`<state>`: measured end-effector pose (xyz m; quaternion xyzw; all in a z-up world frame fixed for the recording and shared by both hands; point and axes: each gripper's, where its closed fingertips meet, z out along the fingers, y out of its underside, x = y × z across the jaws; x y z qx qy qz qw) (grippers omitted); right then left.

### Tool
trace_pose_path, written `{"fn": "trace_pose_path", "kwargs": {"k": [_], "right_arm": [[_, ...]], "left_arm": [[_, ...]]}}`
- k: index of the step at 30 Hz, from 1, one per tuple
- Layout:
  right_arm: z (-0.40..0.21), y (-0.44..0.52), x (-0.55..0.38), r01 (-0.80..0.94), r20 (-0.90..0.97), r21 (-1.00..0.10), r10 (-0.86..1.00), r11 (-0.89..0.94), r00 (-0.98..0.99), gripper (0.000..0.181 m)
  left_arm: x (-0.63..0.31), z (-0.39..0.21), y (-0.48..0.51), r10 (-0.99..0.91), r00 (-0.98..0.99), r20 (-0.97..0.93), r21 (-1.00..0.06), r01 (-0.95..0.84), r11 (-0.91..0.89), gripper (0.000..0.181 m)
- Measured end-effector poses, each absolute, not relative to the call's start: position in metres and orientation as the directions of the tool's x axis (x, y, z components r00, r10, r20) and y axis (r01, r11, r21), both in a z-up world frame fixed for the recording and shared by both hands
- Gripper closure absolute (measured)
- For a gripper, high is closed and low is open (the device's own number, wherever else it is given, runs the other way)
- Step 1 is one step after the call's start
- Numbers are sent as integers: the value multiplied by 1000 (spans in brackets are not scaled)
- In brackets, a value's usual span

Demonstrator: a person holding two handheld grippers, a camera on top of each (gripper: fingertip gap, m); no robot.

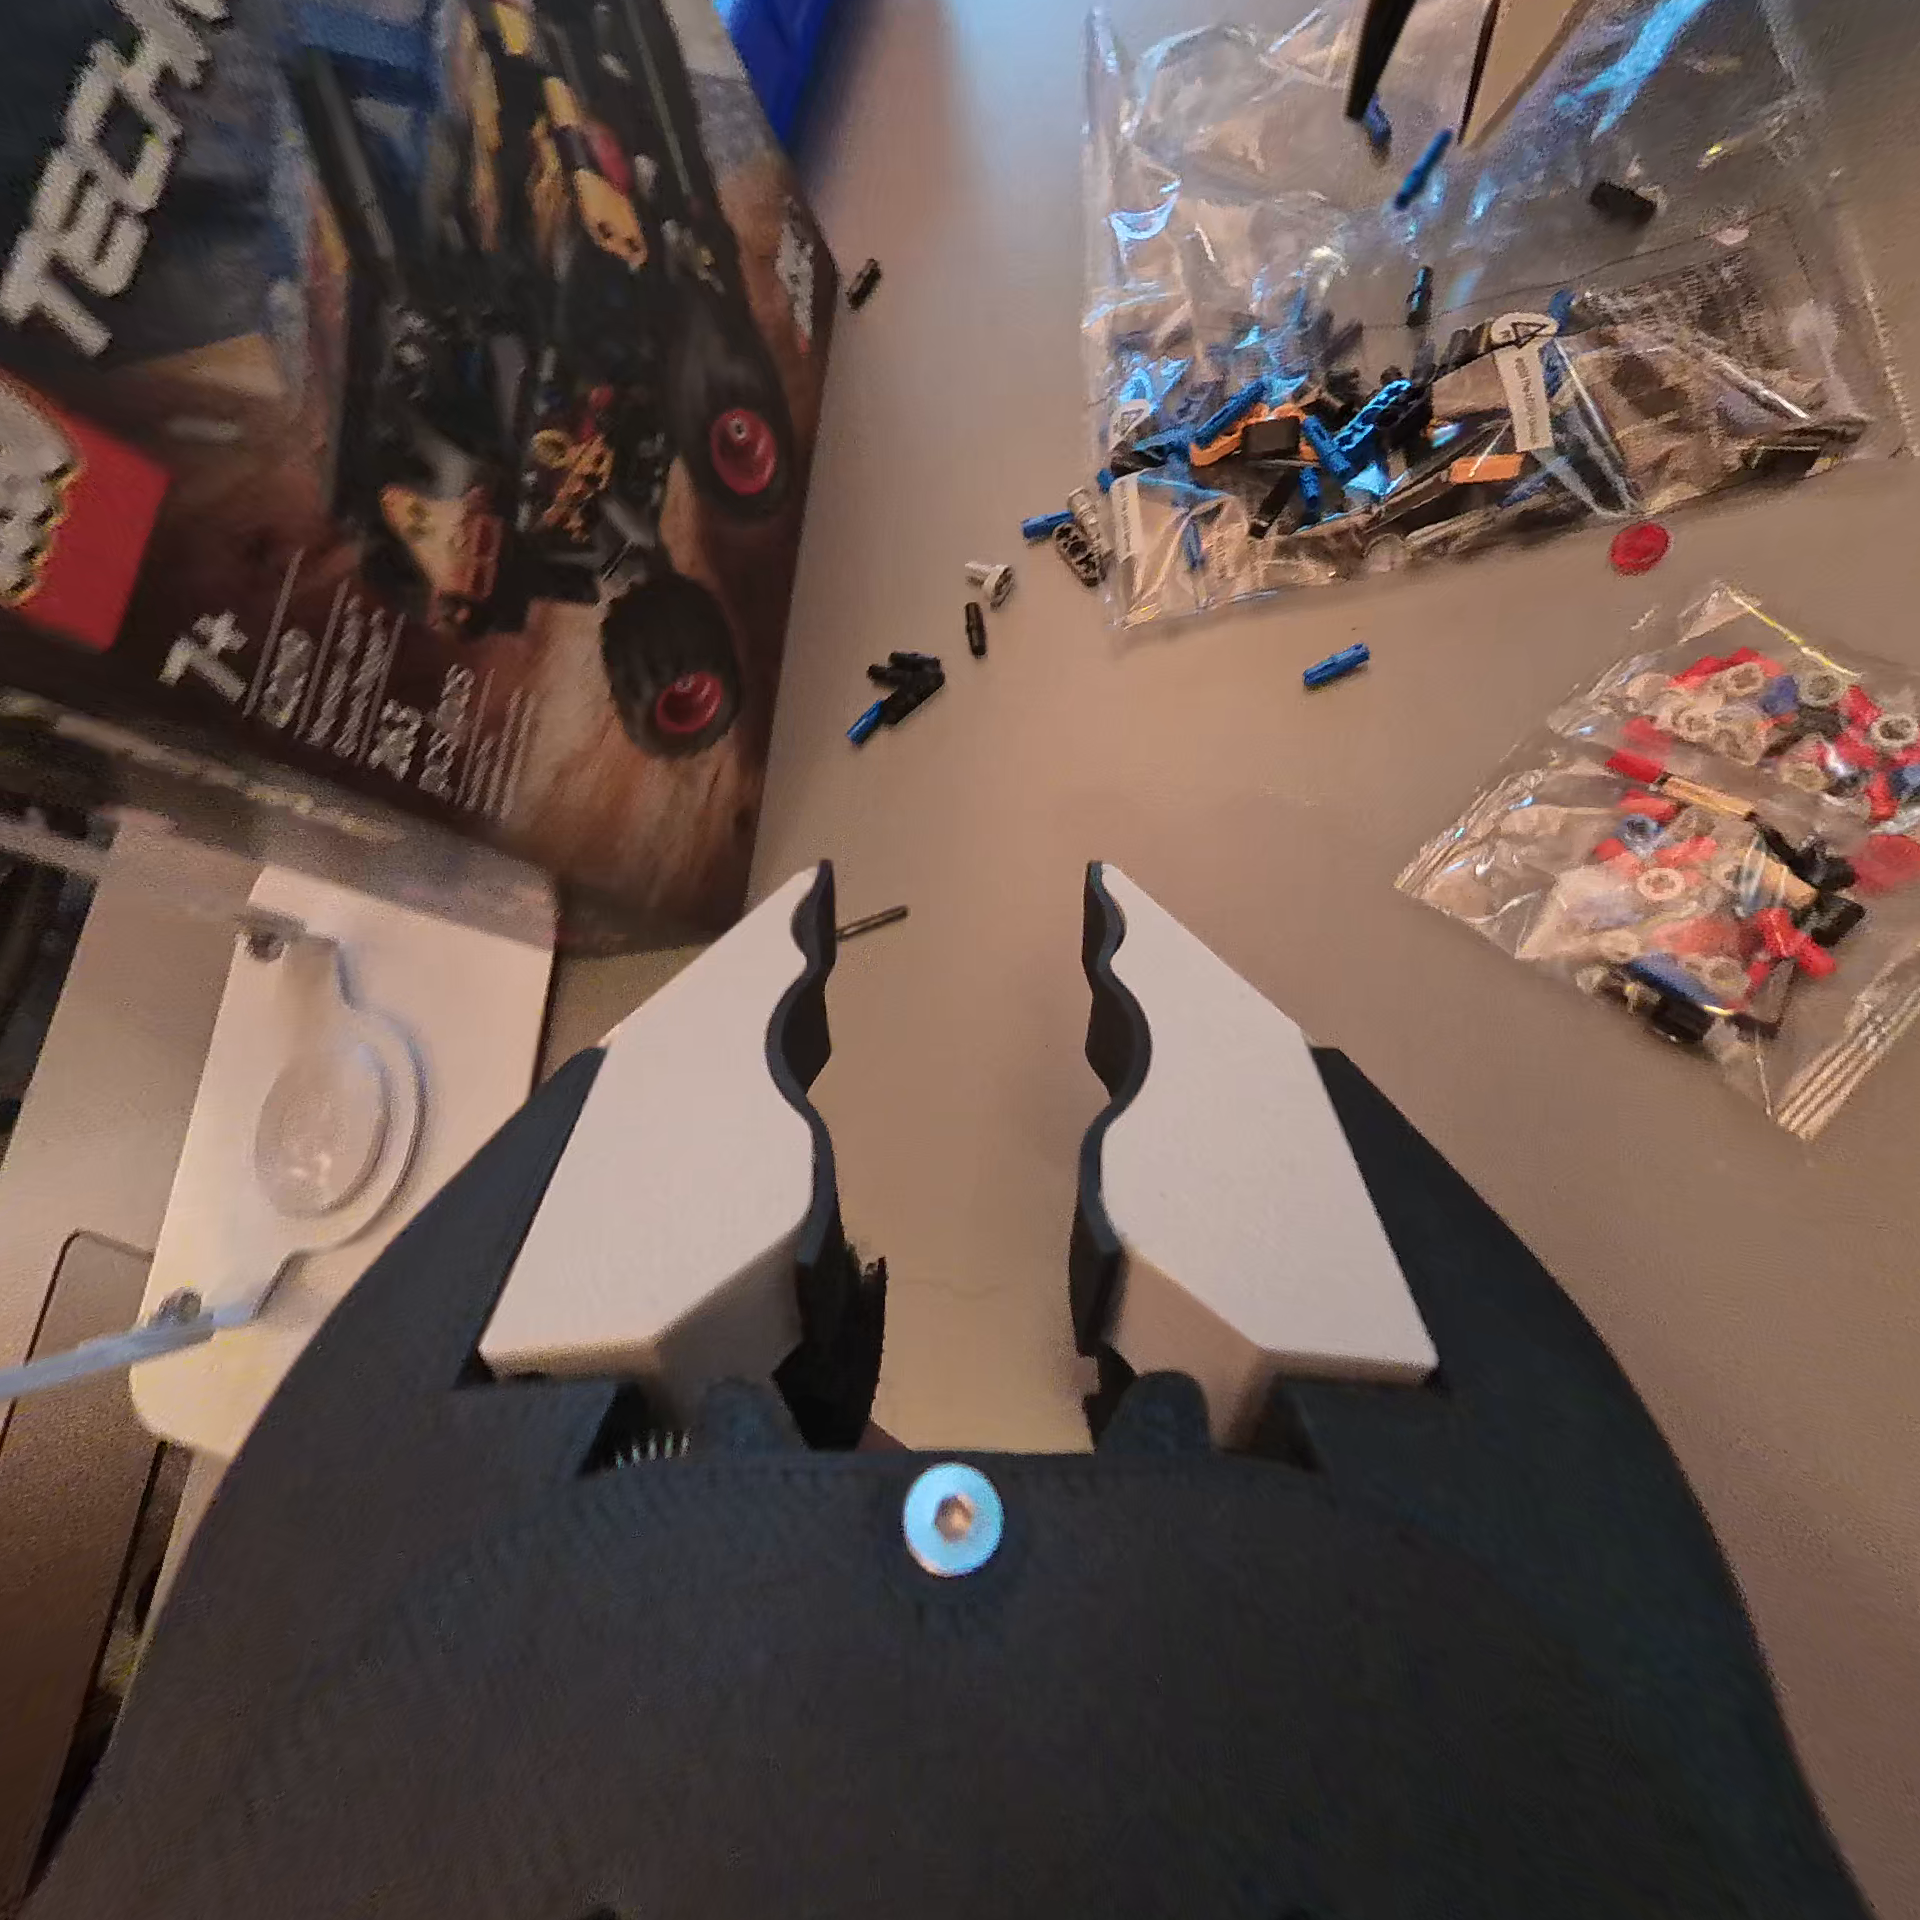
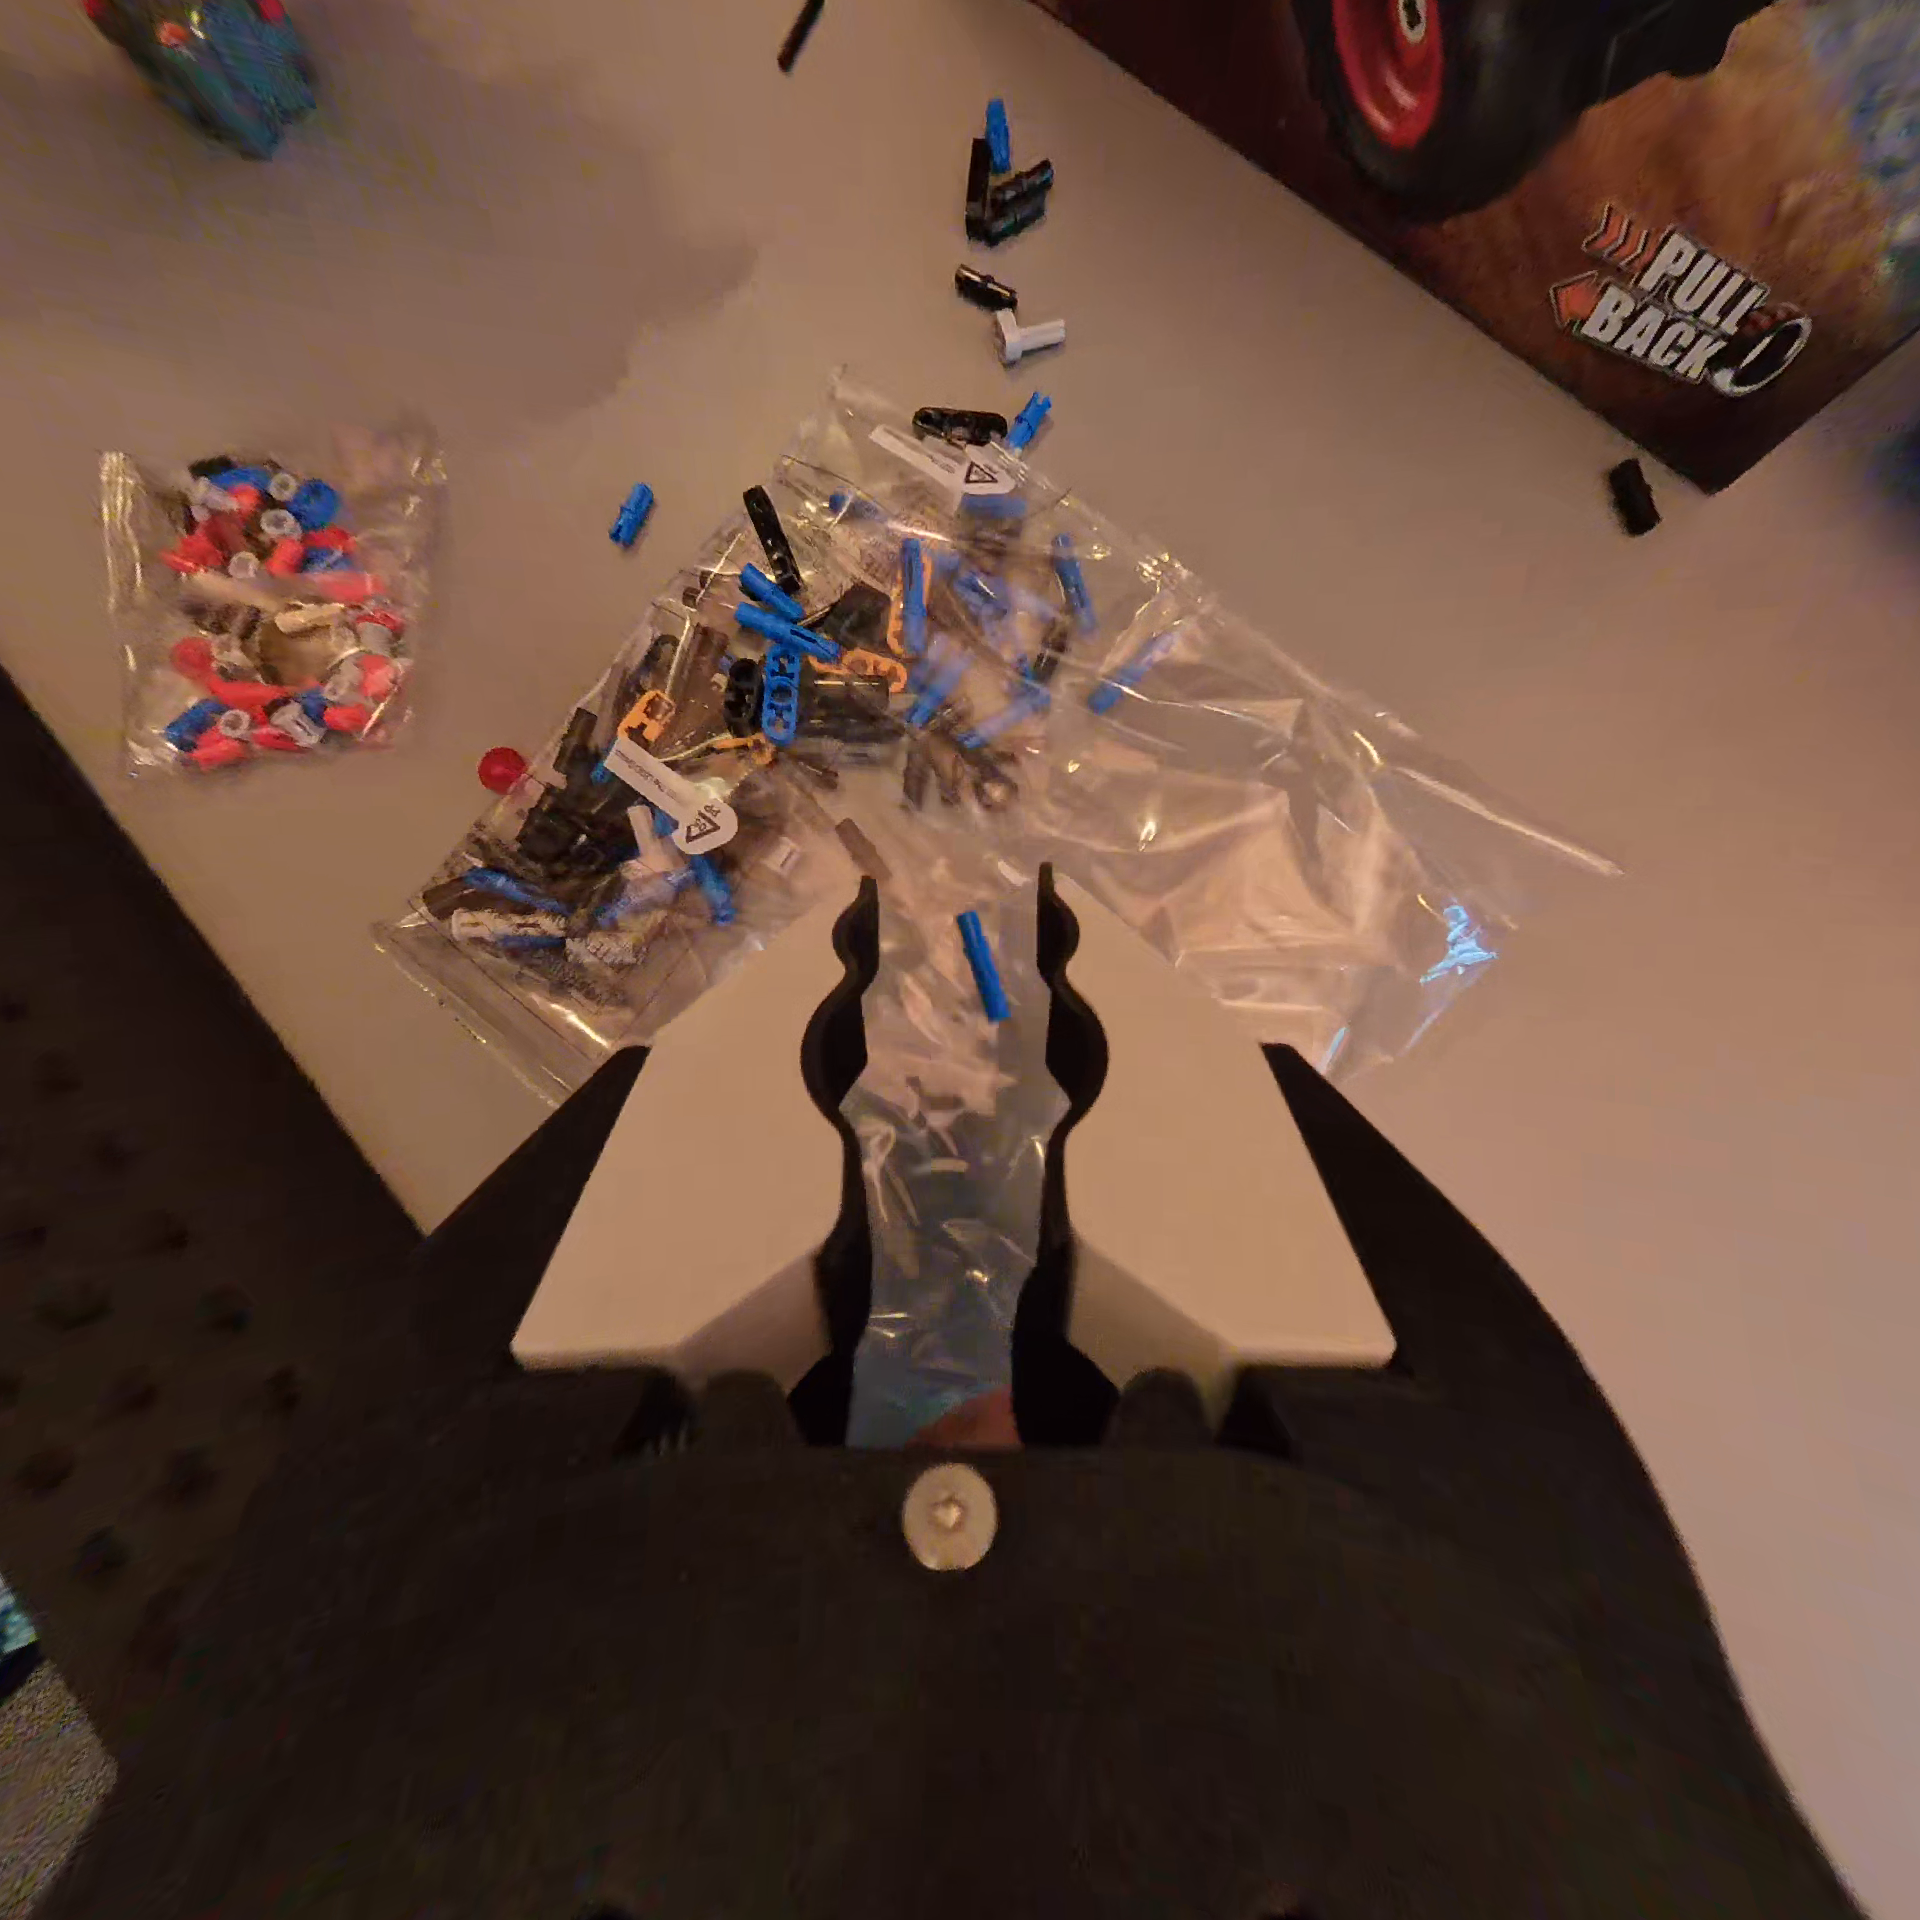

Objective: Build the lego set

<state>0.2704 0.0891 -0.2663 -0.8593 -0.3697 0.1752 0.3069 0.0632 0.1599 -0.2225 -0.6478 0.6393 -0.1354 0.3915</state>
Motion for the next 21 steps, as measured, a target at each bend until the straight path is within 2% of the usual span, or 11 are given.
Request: {"fn": "trace_pose_path", "kwargs": {"k": [7,14,21], "right_arm": [[-232,87,261,506,-4,-735,749,-451,662,149],[-197,81,224,459,46,-831,786,-313,617,154],[-186,78,168,404,59,-890,823,-213,565,159]], "left_arm": [[8,-200,158,-891,251,-379,-687,-721,89,118],[-95,-144,174,-770,427,-475,-695,-718,30,123],[-230,-97,204,-566,596,-570,-670,-736,-99,132]]}}
